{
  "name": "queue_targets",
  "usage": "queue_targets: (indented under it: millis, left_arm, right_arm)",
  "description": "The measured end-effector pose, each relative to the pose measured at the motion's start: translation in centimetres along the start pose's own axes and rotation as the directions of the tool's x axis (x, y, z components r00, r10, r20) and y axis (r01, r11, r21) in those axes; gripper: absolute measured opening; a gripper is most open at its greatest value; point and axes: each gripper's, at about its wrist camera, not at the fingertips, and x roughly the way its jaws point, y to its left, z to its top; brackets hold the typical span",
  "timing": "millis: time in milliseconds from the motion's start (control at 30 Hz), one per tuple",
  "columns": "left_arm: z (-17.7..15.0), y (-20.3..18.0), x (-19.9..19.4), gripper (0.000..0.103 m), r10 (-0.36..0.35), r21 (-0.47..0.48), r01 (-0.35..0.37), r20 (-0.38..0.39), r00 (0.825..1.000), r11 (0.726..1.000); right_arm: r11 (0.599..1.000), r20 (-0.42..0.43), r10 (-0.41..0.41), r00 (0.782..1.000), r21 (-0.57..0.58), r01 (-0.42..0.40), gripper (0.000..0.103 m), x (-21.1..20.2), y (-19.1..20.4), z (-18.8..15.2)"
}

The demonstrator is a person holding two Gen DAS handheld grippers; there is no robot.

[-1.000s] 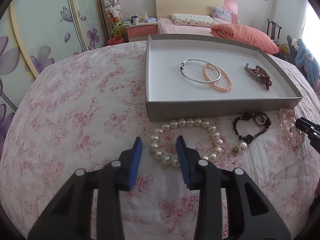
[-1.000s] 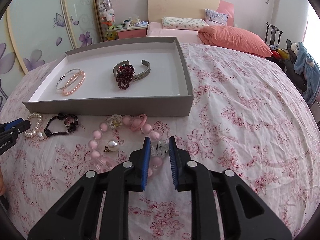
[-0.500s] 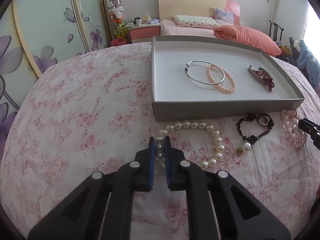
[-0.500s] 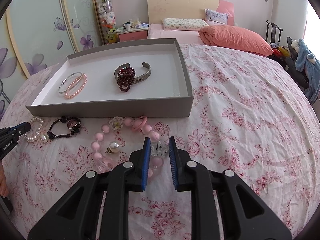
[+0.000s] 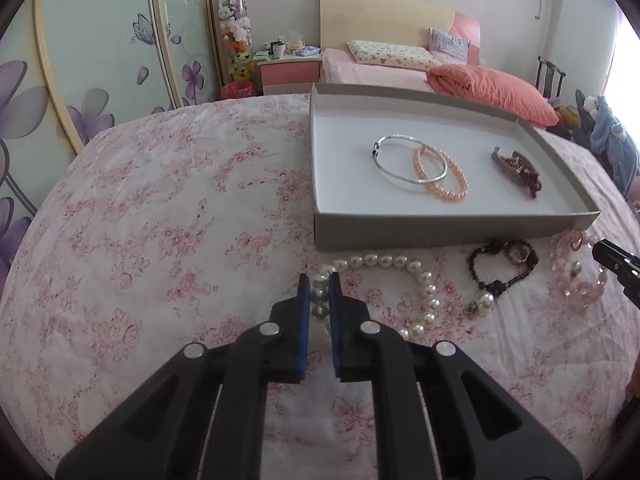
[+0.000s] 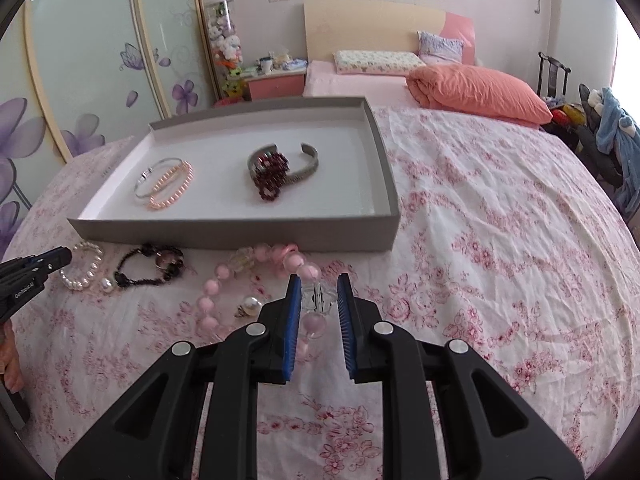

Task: Organize jewelry
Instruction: 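Grasp the white pearl bracelet with the left tool while the right tool grasps the pink crystal bracelet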

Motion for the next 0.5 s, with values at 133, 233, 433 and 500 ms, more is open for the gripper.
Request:
queue_targets:
  millis: [133,233,433,500]
  left_arm:
    - [0.3,0.1,-1.3,0.010,-0.040,-0.018,0.041,0.044,0.998,0.999]
    - [0.5,-0.1,-2.2,0.010,-0.072,-0.023,0.074,0.074,0.995,0.997]
    - [1.0,-0.7,-3.8,0.010,-0.126,-0.022,0.129,0.128,0.984,0.991]
    - [1.1,-0.9,-4.2,0.010,-0.140,-0.021,0.144,0.143,0.980,0.989]
  right_arm:
    - [0.999,0.054,0.036,0.998,-0.009,-0.036,0.019,-1.3,0.7,0.6]
    - [0.997,0.092,0.069,0.993,-0.022,-0.067,0.019,-2.2,1.2,1.0]
    - [0.989,0.142,0.145,0.979,-0.028,-0.142,0.019,-3.3,2.4,1.4]
    - [0.987,0.153,0.160,0.975,-0.028,-0.157,0.019,-3.5,2.7,1.4]
